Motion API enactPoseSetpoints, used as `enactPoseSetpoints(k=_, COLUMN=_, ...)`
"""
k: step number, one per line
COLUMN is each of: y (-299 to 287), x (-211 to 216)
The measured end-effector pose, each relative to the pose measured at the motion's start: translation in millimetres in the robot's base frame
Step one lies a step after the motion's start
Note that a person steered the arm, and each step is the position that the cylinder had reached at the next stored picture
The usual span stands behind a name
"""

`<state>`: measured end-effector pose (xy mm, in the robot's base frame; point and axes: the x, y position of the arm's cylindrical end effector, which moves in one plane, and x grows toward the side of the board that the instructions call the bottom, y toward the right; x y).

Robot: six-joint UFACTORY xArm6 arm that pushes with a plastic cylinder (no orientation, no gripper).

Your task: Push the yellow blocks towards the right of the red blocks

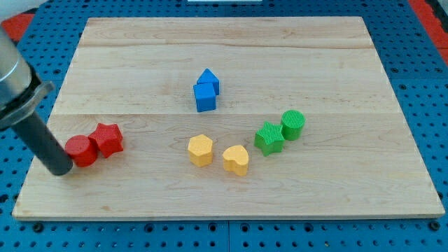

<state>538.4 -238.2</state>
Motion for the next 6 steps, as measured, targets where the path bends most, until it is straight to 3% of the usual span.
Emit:
enactPoseSetpoints(k=1, y=5.8, x=11.5)
enactPoseSetpoints(k=2, y=87.6, x=47.3)
enactPoseSetpoints(k=3, y=224.4, x=49.5)
enactPoseSetpoints(k=4, y=277.1, x=40.9)
enactPoseSetpoints(k=6, y=282.5, x=6.1)
